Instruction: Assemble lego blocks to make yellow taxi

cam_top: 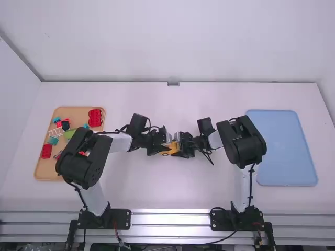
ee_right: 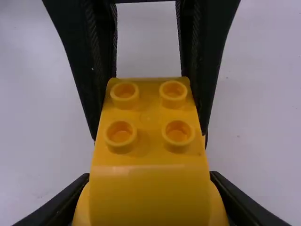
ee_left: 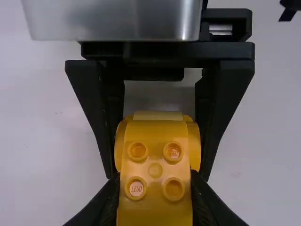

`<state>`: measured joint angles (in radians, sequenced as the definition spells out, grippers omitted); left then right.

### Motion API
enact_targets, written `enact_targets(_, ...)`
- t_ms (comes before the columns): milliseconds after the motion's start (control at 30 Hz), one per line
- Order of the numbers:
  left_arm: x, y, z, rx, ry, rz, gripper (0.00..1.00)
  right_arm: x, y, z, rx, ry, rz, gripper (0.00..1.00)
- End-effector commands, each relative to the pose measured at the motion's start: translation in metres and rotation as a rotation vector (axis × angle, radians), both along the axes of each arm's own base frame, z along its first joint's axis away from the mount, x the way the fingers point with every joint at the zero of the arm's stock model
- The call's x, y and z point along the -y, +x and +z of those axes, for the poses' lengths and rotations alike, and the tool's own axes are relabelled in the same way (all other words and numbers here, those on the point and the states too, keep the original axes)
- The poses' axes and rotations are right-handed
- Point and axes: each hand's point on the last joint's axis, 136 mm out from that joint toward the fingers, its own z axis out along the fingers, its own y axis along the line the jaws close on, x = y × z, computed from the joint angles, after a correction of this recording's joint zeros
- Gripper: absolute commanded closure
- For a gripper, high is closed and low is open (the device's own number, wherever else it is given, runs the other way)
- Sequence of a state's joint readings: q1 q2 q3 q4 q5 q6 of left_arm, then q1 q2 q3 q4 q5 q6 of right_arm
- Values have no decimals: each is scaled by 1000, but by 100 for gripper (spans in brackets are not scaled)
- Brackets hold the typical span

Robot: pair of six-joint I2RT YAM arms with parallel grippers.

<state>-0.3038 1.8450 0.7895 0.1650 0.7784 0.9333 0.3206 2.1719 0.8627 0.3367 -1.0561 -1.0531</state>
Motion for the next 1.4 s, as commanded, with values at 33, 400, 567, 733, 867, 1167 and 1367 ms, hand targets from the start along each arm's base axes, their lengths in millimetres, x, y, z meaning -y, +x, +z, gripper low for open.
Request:
enact_targets(33,2,-9,-22,-47,34,-8,73,-7,-6,-4,-9,-8,23,46)
enact_targets(400,-8,10,44,47,-186,-36,19,-7,-5,-4,-5,-7,22,46)
enact_targets(567,-26,18,65,85,-196,12,1,-7,1,-1,-25,-6,-1,46)
enact_targets(733,-62,37,95,82,-205,178,1,10,34,11,-141,-26,-162,45)
enact_targets(867,-102,69,96,7,-156,490,1,58,74,29,-233,-168,-424,48)
enact_targets(1167,-145,91,75,-53,-43,814,1,213,109,76,-218,-576,-1019,57)
enact_targets(1367,-148,93,75,-41,-35,829,1,346,101,97,-336,-583,-1573,59)
